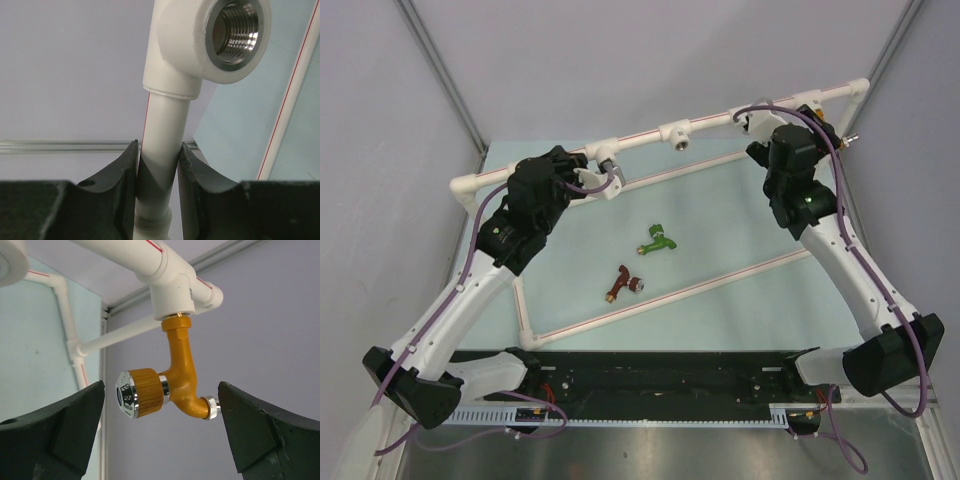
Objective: Install the water faucets
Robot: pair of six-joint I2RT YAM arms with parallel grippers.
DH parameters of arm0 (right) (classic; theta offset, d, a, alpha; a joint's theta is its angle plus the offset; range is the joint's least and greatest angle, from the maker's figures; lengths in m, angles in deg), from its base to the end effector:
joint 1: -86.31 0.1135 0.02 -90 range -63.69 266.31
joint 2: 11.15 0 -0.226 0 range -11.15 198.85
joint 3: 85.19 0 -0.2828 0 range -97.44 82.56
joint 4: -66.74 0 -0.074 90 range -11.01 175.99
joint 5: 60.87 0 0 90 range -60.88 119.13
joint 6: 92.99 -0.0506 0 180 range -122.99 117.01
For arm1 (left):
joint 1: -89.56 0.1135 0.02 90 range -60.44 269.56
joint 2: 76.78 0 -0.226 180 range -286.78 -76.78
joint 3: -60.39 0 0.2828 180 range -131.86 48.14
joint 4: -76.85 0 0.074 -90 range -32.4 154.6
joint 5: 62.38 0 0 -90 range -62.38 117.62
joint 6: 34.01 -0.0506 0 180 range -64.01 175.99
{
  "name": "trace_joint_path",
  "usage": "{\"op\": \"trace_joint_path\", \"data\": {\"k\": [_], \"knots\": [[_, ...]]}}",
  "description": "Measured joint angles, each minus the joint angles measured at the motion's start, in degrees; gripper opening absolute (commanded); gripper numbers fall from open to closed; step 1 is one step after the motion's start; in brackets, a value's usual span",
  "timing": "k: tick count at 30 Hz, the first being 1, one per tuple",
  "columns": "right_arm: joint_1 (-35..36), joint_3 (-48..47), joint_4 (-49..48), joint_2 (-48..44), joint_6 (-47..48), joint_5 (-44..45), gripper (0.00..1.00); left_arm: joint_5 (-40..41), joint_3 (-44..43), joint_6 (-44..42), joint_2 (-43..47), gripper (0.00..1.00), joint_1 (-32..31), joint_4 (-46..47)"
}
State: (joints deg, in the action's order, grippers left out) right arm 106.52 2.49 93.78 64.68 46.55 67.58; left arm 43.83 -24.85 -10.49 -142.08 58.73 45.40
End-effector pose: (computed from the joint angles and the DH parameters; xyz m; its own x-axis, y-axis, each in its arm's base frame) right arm 0.3370 0.0905 0.3921 -0.3421 -0.7609 -0.5513 0.0660 0.5658 -0.8219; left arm 0.2747 -0.1475 0.3908 0.1675 0.9254 -0.3400 0.2598 0.2912 0.9207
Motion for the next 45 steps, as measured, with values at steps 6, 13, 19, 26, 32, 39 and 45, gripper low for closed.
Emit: {"op": "trace_joint_path", "data": {"k": [6,13,19,26,32,39,45], "knots": [[1.05,3.72,-10.73,2.34,10.75,9.18,1.0,-0.09,0.0,0.0,-0.02,0.0,0.0,0.02],[1.42,4.35,-14.4,4.7,15.63,12.44,1.0,-0.11,0.0,0.0,-0.02,0.0,0.0,0.04],[1.16,4.44,-15.91,5.7,16.68,13.81,1.0,-0.11,0.0,0.0,-0.02,0.0,0.0,0.04],[1.07,5.49,-19.8,5.51,16.44,13.9,0.99,-0.11,0.0,0.02,-0.02,0.0,0.0,0.15],[-0.42,5.35,-16.13,2.99,8.13,10.01,0.98,-0.11,0.0,0.02,-0.07,0.0,0.0,0.22],[-4.13,2.49,-5.99,-0.04,-5.49,1.81,0.97,-0.35,0.0,0.04,-0.07,0.0,-0.02,0.15],[-7.91,-0.44,0.92,-2.86,-17.75,-8.33,0.95,-0.42,0.0,0.04,-0.07,0.0,-0.02,0.15]]}}
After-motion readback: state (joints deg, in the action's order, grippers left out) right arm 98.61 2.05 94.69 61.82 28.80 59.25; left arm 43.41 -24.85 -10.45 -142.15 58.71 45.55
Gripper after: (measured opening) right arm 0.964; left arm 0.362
